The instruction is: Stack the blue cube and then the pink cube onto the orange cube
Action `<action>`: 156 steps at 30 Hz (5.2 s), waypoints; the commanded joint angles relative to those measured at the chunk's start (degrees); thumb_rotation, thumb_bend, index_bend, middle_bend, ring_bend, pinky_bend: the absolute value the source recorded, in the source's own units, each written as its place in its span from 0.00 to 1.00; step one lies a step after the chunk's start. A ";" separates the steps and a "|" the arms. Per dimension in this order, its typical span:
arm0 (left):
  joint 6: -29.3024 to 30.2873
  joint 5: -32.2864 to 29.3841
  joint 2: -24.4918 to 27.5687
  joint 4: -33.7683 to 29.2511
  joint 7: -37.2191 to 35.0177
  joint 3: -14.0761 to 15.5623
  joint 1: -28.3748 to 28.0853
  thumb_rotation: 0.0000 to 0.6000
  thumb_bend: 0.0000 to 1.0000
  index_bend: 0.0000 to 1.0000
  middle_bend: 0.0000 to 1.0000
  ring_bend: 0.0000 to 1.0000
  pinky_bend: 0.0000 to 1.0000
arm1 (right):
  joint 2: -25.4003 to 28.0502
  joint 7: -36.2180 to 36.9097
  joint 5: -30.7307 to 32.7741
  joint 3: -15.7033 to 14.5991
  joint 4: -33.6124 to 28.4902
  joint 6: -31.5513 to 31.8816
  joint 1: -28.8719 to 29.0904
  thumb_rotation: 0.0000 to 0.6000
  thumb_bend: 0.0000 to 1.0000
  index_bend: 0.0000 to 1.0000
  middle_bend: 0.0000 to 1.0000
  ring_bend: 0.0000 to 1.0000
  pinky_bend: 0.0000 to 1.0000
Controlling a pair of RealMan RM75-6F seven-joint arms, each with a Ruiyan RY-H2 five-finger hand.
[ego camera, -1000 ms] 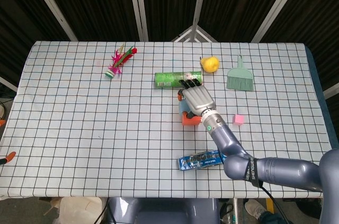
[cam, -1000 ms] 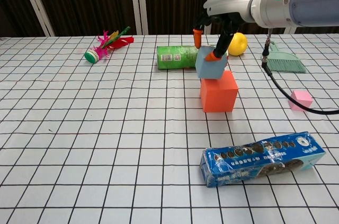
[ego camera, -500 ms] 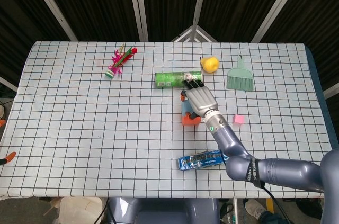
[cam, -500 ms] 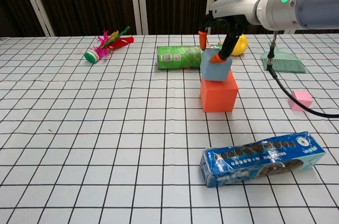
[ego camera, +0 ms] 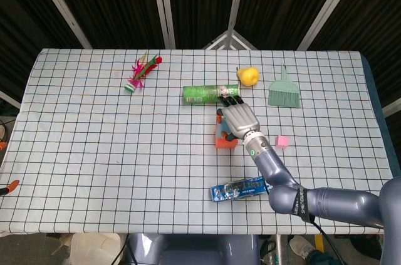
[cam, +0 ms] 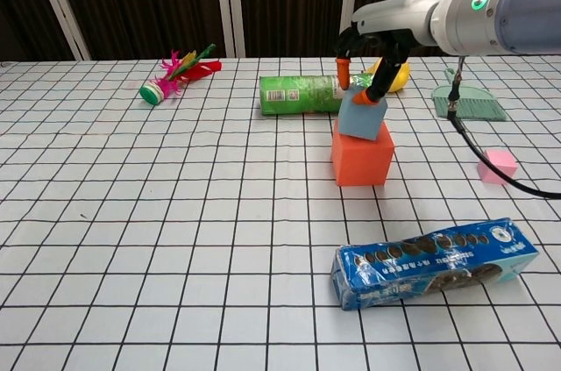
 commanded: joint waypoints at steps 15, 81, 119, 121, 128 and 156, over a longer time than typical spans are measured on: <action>0.01 -0.09 -0.04 -0.20 0.35 0.04 -0.05 1.00 0.20 0.17 0.00 0.00 0.02 | 0.30 0.50 -0.55 -0.27 -0.14 -0.06 -0.05 1.00 0.41 0.46 0.08 0.09 0.06; -2.52 0.52 1.04 1.08 -4.16 0.43 -0.72 1.00 0.20 0.19 0.01 0.00 0.02 | -18.55 -22.52 31.38 18.45 -0.78 39.88 4.29 1.00 0.36 0.18 0.07 0.03 0.00; -2.66 0.14 1.00 0.60 -3.36 0.51 -0.88 1.00 0.20 0.20 0.01 0.00 0.02 | -17.05 -34.57 38.07 26.41 -6.44 40.29 -0.19 1.00 0.24 0.17 0.07 0.02 0.00; -2.62 0.12 1.03 0.62 -3.42 0.50 -0.85 1.00 0.20 0.20 0.01 0.00 0.02 | -17.08 -34.18 38.15 26.95 -6.66 40.31 -0.12 1.00 0.24 0.17 0.07 0.02 0.00; -2.94 -0.03 1.16 0.78 -3.91 0.44 -0.93 1.00 0.20 0.20 0.01 0.00 0.02 | -18.13 -32.58 37.97 28.00 -6.68 41.67 0.45 1.00 0.24 0.17 0.07 0.02 0.00; -3.00 -0.61 1.30 1.09 -4.27 0.23 -0.87 1.00 0.20 0.21 0.01 0.00 0.02 | -25.70 -27.61 33.47 29.90 3.74 41.55 2.95 1.00 0.24 0.24 0.07 0.02 0.00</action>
